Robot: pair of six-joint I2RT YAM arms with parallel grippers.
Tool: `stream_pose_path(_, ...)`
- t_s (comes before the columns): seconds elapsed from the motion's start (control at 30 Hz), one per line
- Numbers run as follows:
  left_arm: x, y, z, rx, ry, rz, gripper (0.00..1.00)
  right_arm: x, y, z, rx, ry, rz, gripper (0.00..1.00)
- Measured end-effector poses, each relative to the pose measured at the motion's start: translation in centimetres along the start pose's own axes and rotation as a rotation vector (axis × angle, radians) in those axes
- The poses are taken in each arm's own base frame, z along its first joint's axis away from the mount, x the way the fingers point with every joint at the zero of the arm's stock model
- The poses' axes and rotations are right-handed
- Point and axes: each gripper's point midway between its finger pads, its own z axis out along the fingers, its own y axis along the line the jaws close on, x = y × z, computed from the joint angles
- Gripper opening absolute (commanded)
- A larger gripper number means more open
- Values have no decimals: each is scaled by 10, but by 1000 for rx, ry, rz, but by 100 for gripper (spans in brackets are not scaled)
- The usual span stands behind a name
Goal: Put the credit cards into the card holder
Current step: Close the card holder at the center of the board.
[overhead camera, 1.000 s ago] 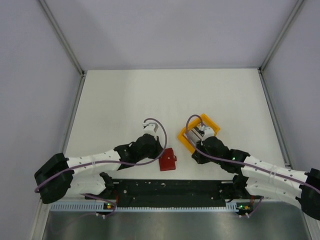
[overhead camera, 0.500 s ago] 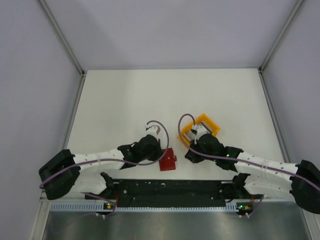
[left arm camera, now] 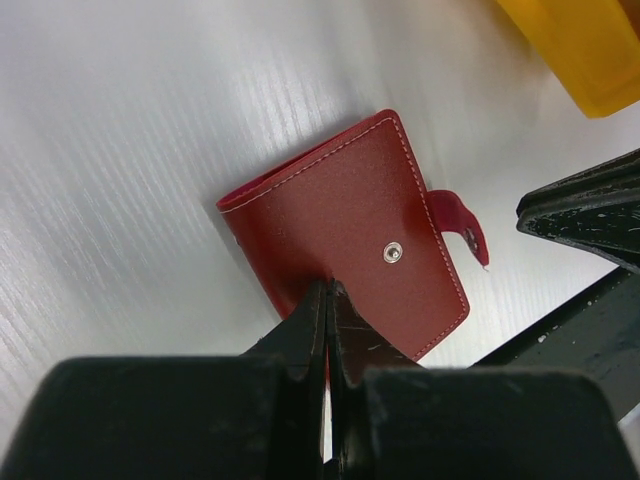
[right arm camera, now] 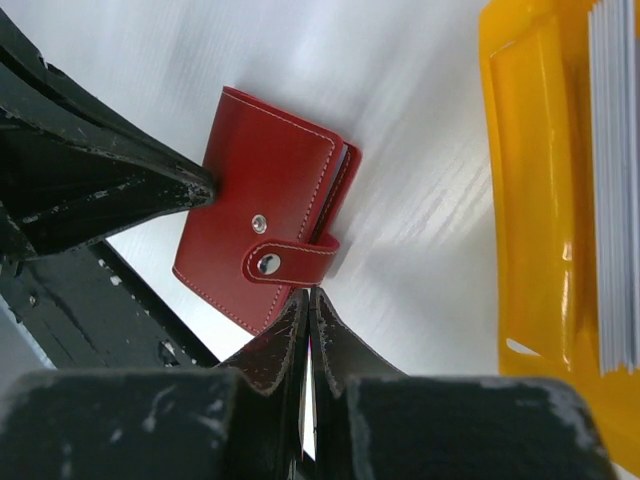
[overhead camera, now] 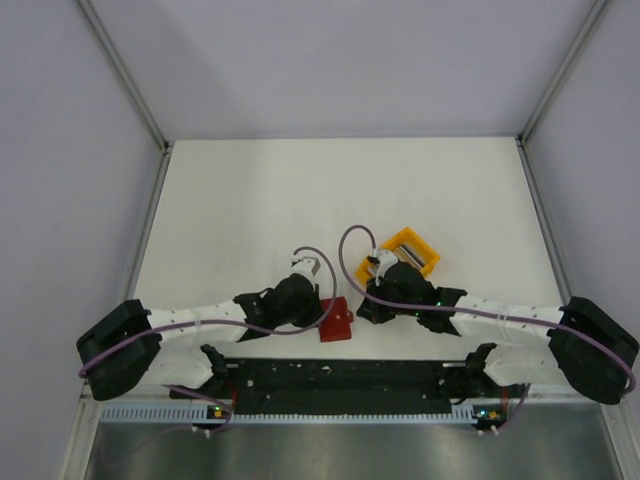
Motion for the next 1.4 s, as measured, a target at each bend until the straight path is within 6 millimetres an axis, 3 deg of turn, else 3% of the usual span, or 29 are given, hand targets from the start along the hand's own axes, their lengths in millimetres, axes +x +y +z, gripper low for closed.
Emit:
stream_pose_path(0.77,3,-4,8,45,-14,-18,0,-2,14,22,-61,35,7,0)
stream_pose_path(1.4,3,-6,10,55,-15,-18,0,8,9,29,-49,74,12,0)
